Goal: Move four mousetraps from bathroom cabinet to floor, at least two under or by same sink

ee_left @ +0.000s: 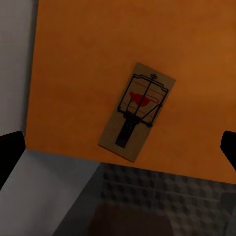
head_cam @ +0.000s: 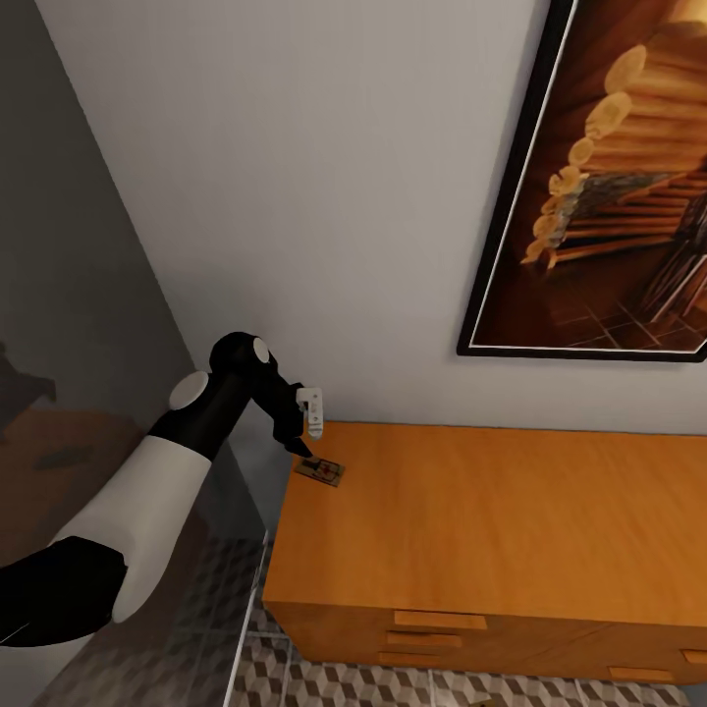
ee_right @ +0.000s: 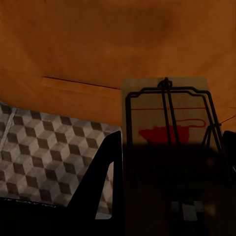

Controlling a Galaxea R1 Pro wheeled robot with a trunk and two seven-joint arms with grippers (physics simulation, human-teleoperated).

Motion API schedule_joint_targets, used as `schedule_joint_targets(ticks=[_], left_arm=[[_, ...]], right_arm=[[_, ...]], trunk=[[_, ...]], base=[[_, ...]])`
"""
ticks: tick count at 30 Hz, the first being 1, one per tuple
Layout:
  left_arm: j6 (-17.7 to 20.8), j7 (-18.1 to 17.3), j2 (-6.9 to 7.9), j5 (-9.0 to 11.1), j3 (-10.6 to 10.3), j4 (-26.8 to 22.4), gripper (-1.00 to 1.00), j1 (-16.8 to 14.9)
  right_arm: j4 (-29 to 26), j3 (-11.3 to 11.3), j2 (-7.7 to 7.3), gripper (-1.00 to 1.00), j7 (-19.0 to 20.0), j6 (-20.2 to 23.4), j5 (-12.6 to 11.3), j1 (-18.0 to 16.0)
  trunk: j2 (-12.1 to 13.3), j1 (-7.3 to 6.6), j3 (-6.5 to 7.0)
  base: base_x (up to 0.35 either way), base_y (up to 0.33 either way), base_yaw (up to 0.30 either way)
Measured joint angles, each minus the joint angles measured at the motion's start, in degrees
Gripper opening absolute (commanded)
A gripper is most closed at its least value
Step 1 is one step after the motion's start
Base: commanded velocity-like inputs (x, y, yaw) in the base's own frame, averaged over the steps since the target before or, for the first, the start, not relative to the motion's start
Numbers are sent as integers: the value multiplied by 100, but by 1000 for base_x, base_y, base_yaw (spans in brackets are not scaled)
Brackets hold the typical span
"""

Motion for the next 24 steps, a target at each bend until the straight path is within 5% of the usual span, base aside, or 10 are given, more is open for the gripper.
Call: schedule_joint_targets(ticks=[24], left_arm=[[-17,0,0,-9,-9,352,100,21]], right_arm=[[0,-1,-3,-100,-3,0,-1,0]], trunk=[[0,0,0]], base=[[0,0,0]])
